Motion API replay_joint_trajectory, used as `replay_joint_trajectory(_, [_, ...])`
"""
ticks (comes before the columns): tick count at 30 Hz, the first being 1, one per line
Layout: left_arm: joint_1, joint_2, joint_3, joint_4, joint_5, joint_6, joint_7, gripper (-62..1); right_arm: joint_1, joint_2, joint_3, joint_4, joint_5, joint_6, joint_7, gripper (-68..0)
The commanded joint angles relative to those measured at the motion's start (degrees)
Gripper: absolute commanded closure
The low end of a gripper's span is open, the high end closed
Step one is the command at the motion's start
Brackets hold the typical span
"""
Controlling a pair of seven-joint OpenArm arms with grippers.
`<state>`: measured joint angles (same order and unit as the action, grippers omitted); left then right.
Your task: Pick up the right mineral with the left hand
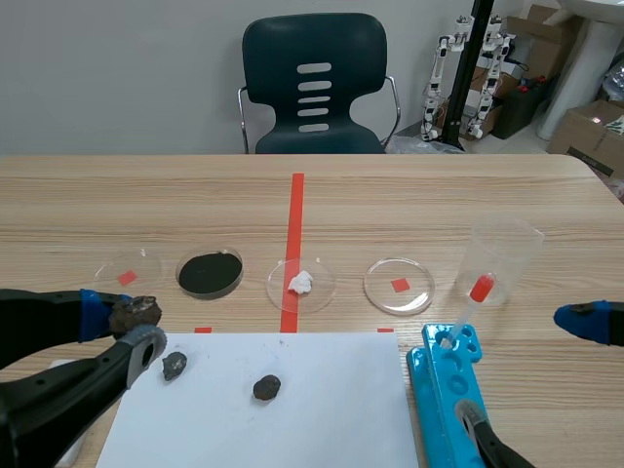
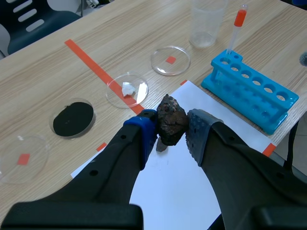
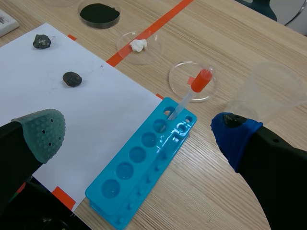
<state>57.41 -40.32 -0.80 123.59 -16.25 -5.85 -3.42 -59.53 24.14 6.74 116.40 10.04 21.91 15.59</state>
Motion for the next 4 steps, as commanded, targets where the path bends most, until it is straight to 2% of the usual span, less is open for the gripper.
replay_joint_trajectory(1, [-0.2,0.3,0.0,0.7,-0.2,0.1,-1.1,-7.0,0.6,0.0,0.4,0.3,0.7,0.1,0.7,-64.7])
replay_joint_trajectory(4, [-0.2,0.3,0.0,0.7,-0.2,0.1,-1.1,-7.0,0.6,0.0,0.4,0.3,0.7,0.1,0.7,-64.7])
